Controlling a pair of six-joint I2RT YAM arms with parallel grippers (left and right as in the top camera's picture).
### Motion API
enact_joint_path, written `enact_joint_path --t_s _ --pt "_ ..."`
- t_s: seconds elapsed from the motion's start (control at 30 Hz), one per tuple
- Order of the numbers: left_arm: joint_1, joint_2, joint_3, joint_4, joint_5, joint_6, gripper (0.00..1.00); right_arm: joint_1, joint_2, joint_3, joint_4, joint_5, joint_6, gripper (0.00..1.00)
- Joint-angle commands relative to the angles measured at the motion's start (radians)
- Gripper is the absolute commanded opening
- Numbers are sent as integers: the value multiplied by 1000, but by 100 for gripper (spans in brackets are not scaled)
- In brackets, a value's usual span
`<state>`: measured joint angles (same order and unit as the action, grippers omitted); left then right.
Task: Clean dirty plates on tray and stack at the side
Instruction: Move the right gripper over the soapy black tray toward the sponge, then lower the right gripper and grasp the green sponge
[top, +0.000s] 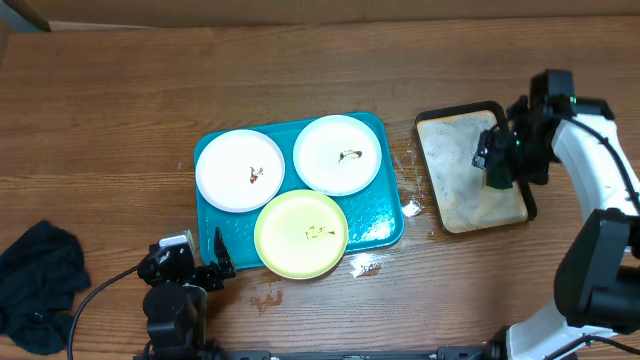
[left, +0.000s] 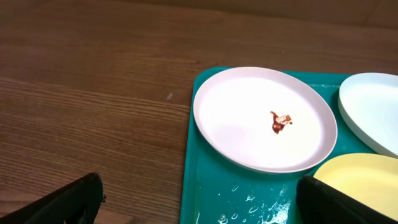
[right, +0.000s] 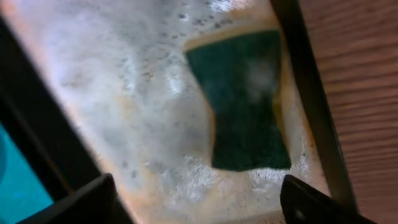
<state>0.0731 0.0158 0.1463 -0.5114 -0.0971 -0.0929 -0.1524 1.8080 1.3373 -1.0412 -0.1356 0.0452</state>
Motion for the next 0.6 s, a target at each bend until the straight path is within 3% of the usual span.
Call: enact_joint_path --t_s 0.0,0.13,0.27,0.4,0.57 --pt "6 -10 -5 0 10 27 100 -43 2 -56 58 -125 -71 87" --pt "6 -10 -5 0 10 27 100 -73 2 -68 88 -264 -194 92" --pt "6 -10 -5 0 10 27 100 -71 2 -68 95 -382 -319 89" --pt "6 -10 -5 0 10 27 100 -71 2 -68 110 -292 -267 83" --pt "6 -10 -5 0 10 27 100 -71 2 -68 126 -84 -123 84"
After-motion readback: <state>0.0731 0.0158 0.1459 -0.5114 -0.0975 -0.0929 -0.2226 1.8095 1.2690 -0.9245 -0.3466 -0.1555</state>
